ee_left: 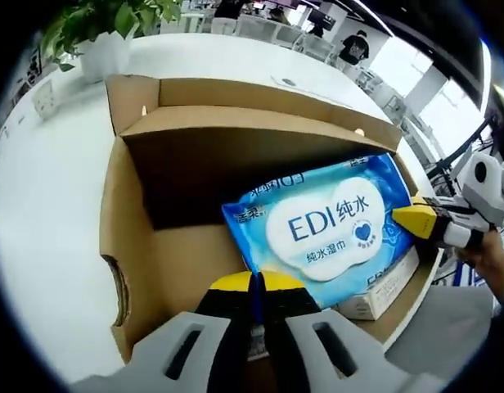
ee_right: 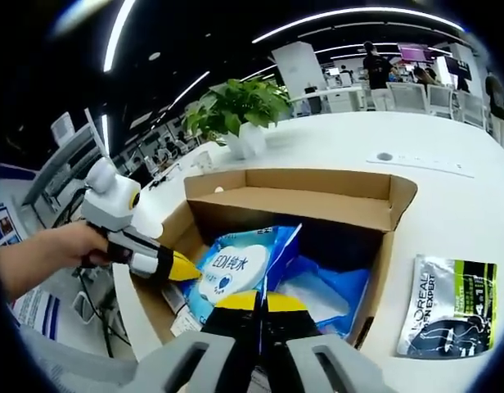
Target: Operate the shoe box by opening the lid, removing the specified soft item, and placing it in the target area until the item is outside and the box remains undamaged.
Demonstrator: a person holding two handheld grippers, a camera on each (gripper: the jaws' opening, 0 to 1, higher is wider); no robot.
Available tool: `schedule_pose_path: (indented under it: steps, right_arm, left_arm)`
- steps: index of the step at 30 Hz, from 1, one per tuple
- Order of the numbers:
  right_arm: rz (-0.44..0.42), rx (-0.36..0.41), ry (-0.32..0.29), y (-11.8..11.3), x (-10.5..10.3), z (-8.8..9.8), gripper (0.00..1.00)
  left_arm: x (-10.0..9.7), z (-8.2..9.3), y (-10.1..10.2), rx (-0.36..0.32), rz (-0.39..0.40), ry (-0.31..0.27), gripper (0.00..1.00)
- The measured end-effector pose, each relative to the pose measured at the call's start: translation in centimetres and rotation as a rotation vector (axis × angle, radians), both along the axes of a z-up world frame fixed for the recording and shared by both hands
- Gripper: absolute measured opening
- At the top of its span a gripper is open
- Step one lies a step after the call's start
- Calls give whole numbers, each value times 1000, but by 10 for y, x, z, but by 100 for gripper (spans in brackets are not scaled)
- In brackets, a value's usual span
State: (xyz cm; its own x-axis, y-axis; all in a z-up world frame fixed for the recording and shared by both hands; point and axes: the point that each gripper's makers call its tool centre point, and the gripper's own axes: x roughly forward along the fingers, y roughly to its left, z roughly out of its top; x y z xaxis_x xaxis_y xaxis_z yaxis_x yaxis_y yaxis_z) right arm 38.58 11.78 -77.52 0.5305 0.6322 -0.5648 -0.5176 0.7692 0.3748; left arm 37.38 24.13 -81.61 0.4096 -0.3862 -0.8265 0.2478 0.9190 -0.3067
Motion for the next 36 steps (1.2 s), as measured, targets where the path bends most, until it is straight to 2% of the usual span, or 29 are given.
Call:
schedule_pose_path:
  steps: [13,18,27,36]
  right_arm:
    - [-12,15,-7,0,-1,2,0]
    - [-20,44,-32,-3,-1,9,0]
    - [-29,62,-44,-8,-1,18,0]
    - [-34,89,-47,-13,-2,31,0]
  left_arm:
    - [-1,11,3,-2,-1,-38,0]
    - [1,20,4,-9,3,-67,0]
    - [1,33,1,-24,0,-102,0]
    - [1,55,-1,-45,-1,-138,0]
